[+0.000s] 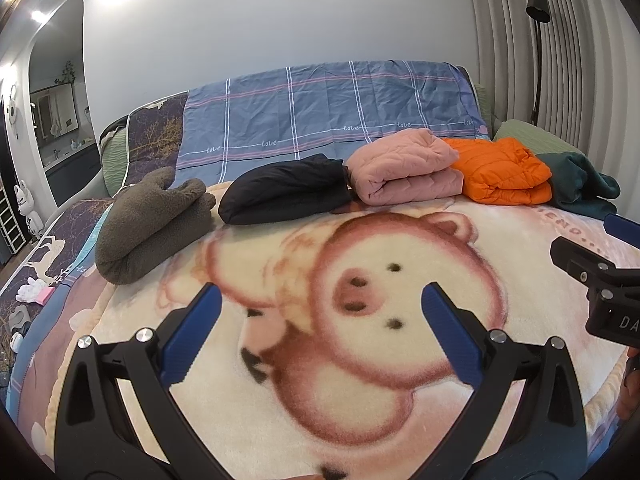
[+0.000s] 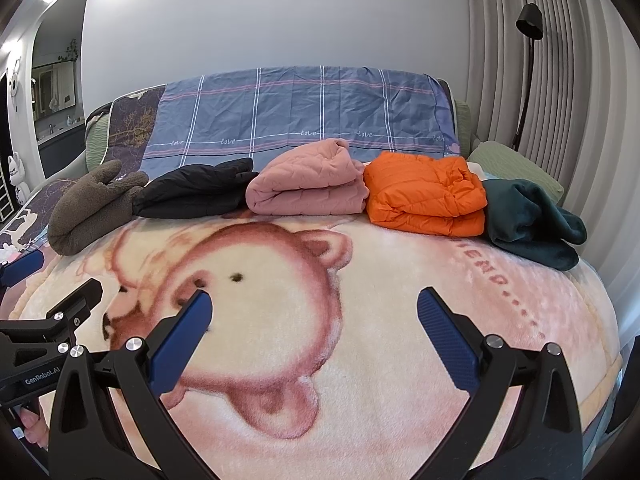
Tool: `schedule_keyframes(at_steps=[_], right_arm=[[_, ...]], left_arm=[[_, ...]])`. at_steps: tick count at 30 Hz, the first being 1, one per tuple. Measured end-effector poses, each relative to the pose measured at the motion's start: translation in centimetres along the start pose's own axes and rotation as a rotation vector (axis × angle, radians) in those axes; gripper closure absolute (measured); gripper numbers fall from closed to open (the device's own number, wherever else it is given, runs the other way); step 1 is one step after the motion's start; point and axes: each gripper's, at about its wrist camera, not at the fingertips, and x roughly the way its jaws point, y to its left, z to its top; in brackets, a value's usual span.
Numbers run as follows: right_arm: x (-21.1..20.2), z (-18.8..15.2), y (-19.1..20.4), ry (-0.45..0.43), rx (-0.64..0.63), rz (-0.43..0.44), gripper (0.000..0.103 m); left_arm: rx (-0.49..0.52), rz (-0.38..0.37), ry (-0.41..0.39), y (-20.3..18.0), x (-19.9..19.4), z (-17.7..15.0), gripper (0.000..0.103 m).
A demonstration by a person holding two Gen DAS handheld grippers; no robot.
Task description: Fold large clothes
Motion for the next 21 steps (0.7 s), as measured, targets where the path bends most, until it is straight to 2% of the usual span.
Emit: schedule_keyframes(at_steps=[21], right_arm=[[0.05, -0.5, 0.1, 0.008, 0.007, 0.001, 0.001]], left_arm=[[0.0, -0.001, 0.001, 0.02, 0.02, -0.21, 0.002]])
